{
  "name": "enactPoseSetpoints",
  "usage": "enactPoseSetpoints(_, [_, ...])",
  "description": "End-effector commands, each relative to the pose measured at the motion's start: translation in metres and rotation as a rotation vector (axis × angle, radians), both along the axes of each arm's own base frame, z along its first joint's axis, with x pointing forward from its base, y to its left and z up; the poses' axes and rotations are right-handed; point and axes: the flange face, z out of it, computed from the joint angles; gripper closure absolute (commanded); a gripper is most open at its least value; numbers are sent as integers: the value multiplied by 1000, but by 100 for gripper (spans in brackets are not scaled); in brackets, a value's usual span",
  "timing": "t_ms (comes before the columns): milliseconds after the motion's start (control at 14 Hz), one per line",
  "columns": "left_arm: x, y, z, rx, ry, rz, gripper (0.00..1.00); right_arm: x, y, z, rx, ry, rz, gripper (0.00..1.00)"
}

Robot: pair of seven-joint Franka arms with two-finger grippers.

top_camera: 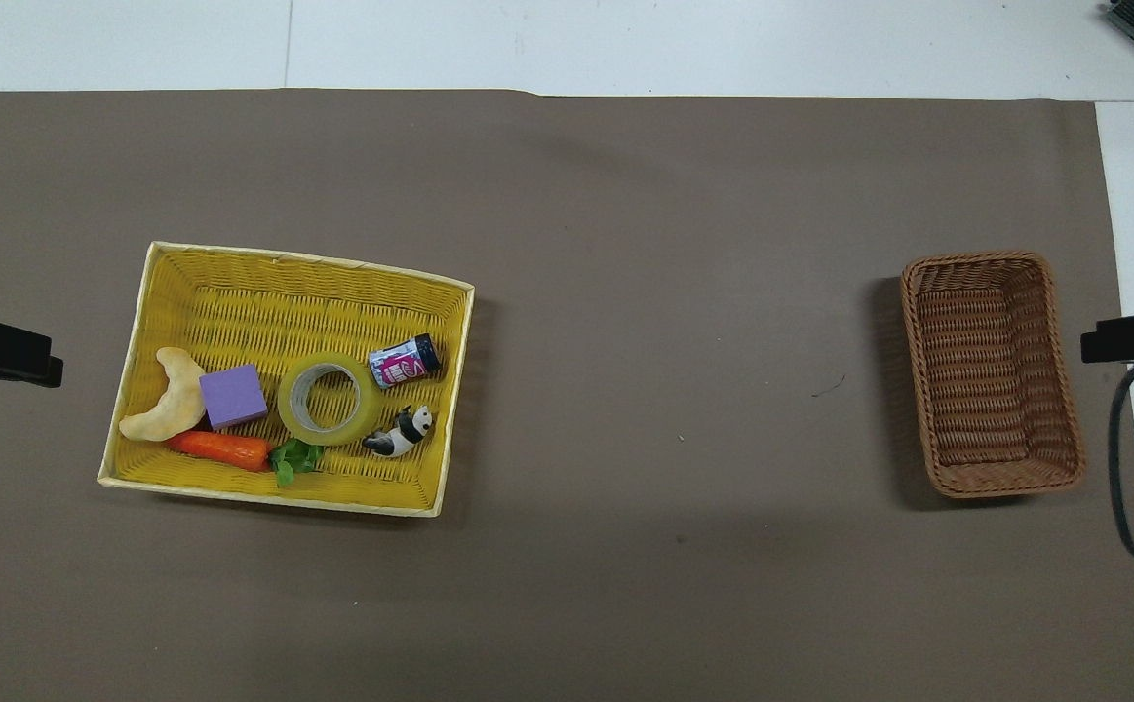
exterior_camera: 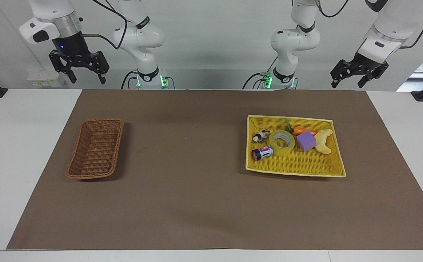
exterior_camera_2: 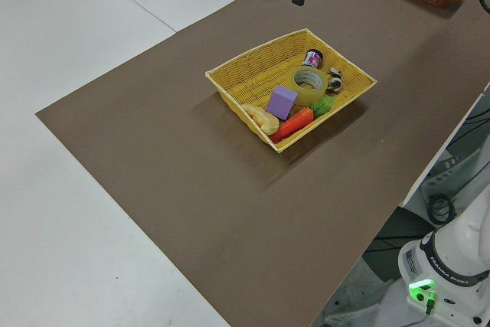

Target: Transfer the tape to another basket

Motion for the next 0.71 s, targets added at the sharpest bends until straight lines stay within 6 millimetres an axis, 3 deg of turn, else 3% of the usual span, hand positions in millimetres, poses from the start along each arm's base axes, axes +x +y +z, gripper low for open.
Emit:
enactPoseSetpoints(0, [-10,-21,-21,-6,-1,-50,0,-4,-3,4,14,7,18,0])
enactPoseSetpoints(214, [-8,-42,-76,-6,-30,-85,0,-4,-3,4,14,7,19,0])
enactPoseSetpoints(357, [-5,-41,-87,-7,-38,-88,0,-4,-3,4,14,7,18,0])
enactPoseSetpoints(571, [-3,-41,-124,-11,-34,-164,0,-4,-3,4,14,7,18,0])
enactPoseSetpoints(643, [1,-36,-128,-13,-68,-201,0,-4,-3,4,14,7,18,0])
